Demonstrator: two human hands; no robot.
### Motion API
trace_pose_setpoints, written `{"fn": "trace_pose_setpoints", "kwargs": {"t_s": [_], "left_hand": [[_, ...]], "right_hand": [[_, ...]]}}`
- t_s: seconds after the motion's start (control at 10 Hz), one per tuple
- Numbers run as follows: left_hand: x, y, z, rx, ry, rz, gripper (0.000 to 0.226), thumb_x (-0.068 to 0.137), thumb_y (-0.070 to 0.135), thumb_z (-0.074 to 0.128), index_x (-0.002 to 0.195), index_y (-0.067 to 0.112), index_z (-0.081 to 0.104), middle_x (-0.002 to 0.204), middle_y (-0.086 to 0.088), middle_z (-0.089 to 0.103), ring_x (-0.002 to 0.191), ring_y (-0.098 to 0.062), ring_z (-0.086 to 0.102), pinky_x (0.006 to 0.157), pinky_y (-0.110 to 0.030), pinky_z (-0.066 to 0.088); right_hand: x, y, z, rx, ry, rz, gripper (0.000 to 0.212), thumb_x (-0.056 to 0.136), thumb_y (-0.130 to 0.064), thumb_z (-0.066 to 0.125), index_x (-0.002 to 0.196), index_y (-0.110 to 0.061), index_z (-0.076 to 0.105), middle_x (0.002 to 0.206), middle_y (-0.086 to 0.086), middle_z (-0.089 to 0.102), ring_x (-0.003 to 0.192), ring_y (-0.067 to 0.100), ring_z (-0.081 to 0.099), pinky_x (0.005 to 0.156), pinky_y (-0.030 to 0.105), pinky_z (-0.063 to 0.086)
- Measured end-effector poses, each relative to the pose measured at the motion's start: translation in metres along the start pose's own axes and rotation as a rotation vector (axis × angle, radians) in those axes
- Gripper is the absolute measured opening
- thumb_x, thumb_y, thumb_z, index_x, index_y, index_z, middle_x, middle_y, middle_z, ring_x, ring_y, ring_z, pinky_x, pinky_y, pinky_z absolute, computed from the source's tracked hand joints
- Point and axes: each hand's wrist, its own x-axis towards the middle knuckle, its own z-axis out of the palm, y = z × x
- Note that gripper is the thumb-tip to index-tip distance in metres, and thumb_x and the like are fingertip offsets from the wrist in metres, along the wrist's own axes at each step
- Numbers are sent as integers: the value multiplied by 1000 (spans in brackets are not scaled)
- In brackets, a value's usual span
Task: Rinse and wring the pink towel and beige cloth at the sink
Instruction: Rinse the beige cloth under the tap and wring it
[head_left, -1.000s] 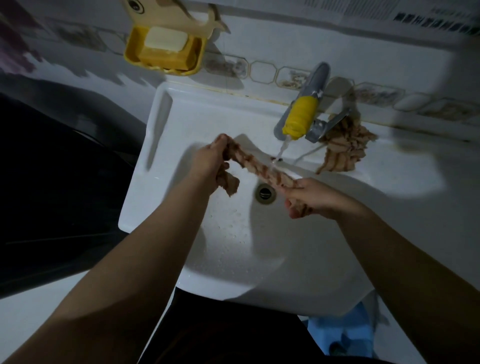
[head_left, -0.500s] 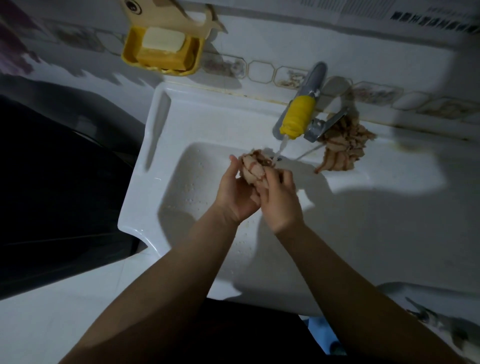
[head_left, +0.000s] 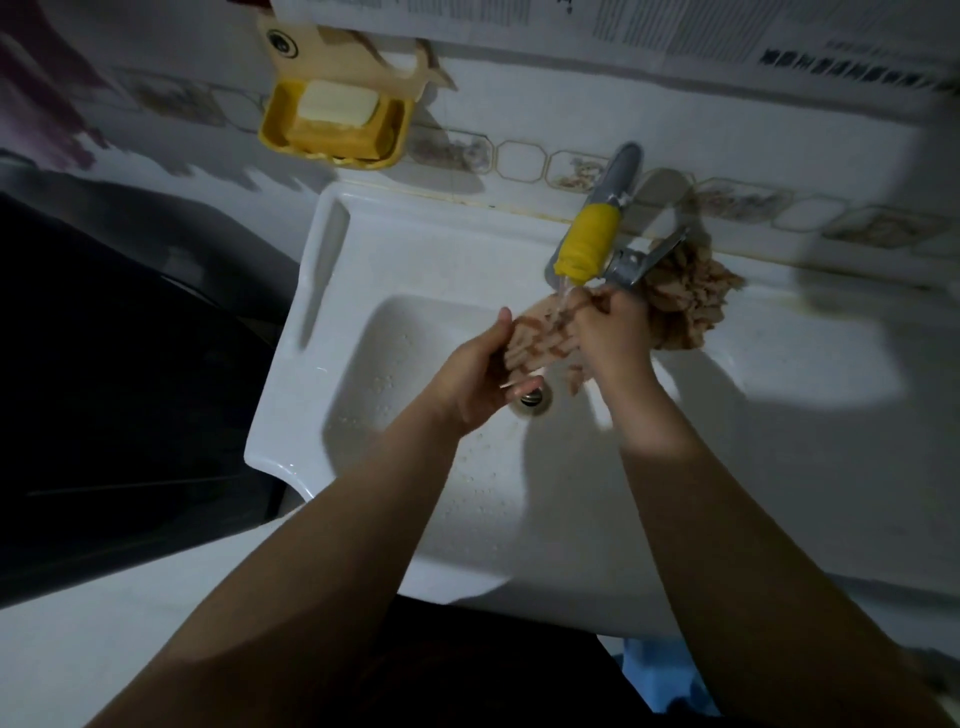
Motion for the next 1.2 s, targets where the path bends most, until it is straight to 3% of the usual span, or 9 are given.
{"fn": "trace_pose_setpoints", "kwargs": {"t_s": [0.2,0.4,0.5,0.6,0.7,0.8,0.9,1.1,1.2], "left_hand": [[7,7,25,2,258,103,27,100,34,42,103,10,55,72,-3,56,54,-12,57,49,-23,47],[16,10,49,45,370,65,49,95,46,46,124,7,55,124,-19,60,106,-30,63,51,-20,49],[25,19,38,404,443,108,53,93,35,52,135,4,42,126,-20,56,106,-33,60,78,-34,48],[21,1,46,201,358,61,36,95,39,51,90,5,63,80,-15,60,56,-26,57,52,-28,44],[18,8,45,466,413,82,48,92,34,53,132,6,48,119,-15,60,94,-30,65,74,-34,53],[18,14,34,269,383,-1,55,97,37,47,142,8,38,145,-17,42,125,-32,51,92,-35,48],[4,5,35,47,158,-95,46,94,51,48,88,8,64,67,-13,64,59,-23,62,47,-21,49],[1,9,10,-55,265,38,20,99,18,47,86,9,60,68,-4,56,51,-10,46,38,-16,34],[7,12,3,-149,415,20,19,98,13,47,86,5,58,79,-10,55,69,-19,50,57,-27,45]], "right_hand": [[-44,6,32,-155,-179,-147,28,84,-60,52,69,-36,50,57,-15,59,52,1,56,48,20,42],[2,5,35,33,-69,142,38,93,-40,52,64,-16,58,59,-3,56,58,20,56,50,23,41],[-12,10,50,-151,-124,29,33,95,-37,46,76,-14,60,79,9,63,72,24,57,62,27,43],[8,8,38,-7,-68,198,35,98,-31,44,77,-9,61,97,25,66,94,36,62,80,36,46],[-3,11,48,-56,-152,150,29,97,-25,42,98,-2,61,103,23,64,100,39,60,79,33,47],[-21,17,60,-179,-129,9,30,94,-30,45,92,-5,60,98,24,63,97,41,59,82,40,46],[5,17,46,-39,-92,237,38,92,-39,51,65,-12,54,77,13,62,82,33,63,67,30,41],[8,18,24,537,-321,573,31,87,-33,56,99,-8,67,98,18,68,73,27,62,61,26,47],[-25,18,35,325,-400,360,20,76,-37,64,69,-19,70,64,4,64,43,13,52,43,16,37]]}}
